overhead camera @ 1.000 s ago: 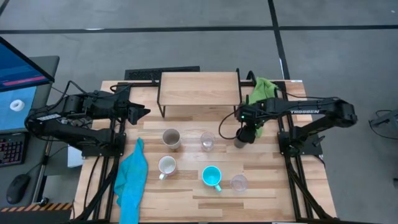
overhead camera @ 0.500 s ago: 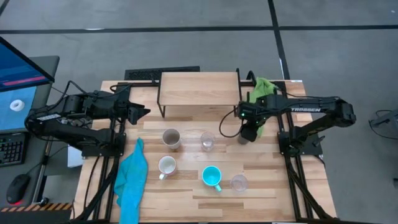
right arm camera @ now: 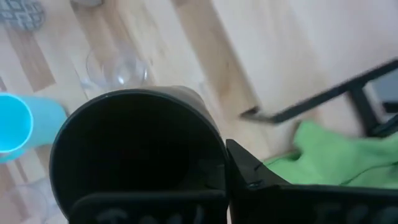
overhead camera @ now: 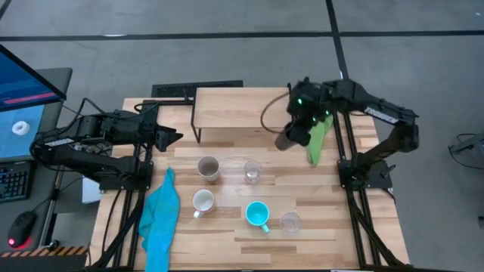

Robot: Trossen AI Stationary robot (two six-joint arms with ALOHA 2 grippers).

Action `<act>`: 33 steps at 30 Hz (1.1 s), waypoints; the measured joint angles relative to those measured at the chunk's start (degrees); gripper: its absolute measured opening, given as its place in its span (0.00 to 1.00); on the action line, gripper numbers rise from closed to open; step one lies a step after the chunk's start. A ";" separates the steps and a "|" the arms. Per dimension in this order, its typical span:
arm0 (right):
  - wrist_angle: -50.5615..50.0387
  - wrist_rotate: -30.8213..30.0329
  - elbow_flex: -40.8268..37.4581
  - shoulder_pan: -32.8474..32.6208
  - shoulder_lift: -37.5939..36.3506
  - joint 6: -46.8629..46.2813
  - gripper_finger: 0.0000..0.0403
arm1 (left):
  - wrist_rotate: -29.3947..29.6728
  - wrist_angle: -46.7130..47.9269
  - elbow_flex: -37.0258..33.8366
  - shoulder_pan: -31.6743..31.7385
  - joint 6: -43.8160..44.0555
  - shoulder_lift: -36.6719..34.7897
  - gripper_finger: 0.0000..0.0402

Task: Stack small to large cups/mugs on shelf
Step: Put the black cup on the shelf

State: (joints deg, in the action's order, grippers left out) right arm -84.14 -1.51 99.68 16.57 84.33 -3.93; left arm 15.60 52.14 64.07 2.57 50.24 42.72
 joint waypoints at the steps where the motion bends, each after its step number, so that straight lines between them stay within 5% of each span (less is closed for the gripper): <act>1: -0.86 -0.03 2.57 0.89 1.57 1.59 0.01 | -0.08 0.00 0.00 0.00 0.00 0.00 0.65; 16: -4.82 0.08 28.96 12.25 23.98 15.32 0.03 | -0.29 0.00 0.00 -0.01 0.09 0.00 0.65; 33: -5.44 -0.03 31.25 16.51 28.57 15.98 0.04 | -0.27 -0.04 0.00 0.00 0.13 0.00 0.65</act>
State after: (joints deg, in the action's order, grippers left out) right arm -89.58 -1.54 130.93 33.08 112.90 12.05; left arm 15.33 52.10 64.07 2.57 50.37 42.72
